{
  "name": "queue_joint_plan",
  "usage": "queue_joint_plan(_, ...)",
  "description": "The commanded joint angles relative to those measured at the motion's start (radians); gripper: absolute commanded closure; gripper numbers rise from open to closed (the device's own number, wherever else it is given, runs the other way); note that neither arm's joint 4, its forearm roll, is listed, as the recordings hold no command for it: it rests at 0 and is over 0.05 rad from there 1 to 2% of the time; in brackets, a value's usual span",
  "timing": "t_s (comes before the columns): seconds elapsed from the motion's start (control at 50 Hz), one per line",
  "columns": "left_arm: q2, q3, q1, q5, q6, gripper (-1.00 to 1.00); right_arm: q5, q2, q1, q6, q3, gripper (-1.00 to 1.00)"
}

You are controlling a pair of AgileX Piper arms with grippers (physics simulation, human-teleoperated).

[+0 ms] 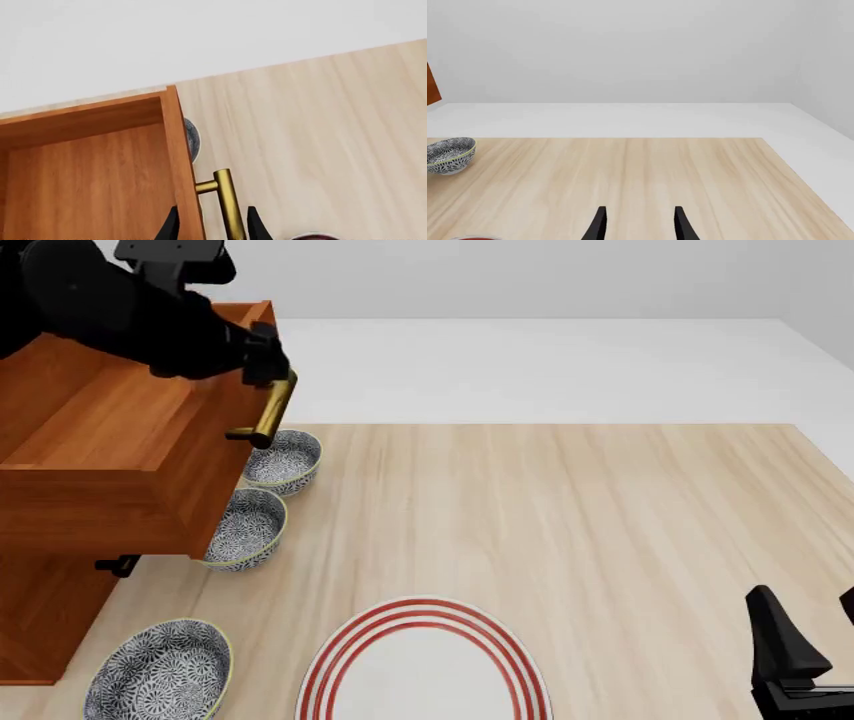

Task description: Open the top drawer of the cabinet.

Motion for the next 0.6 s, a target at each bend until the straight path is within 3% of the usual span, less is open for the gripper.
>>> queue_joint_plan(0.02,-0.049,-0.104,-0.051,0.01,0.059,-1.0,0.0,0.0,0.0,0.0,0.0,-1.0)
queue_joint_plan(0.6,-0.104,-0.068,-0.094,0.005,0.058,-1.0,0.0,0.0,0.0,0.0,0.0,-1.0)
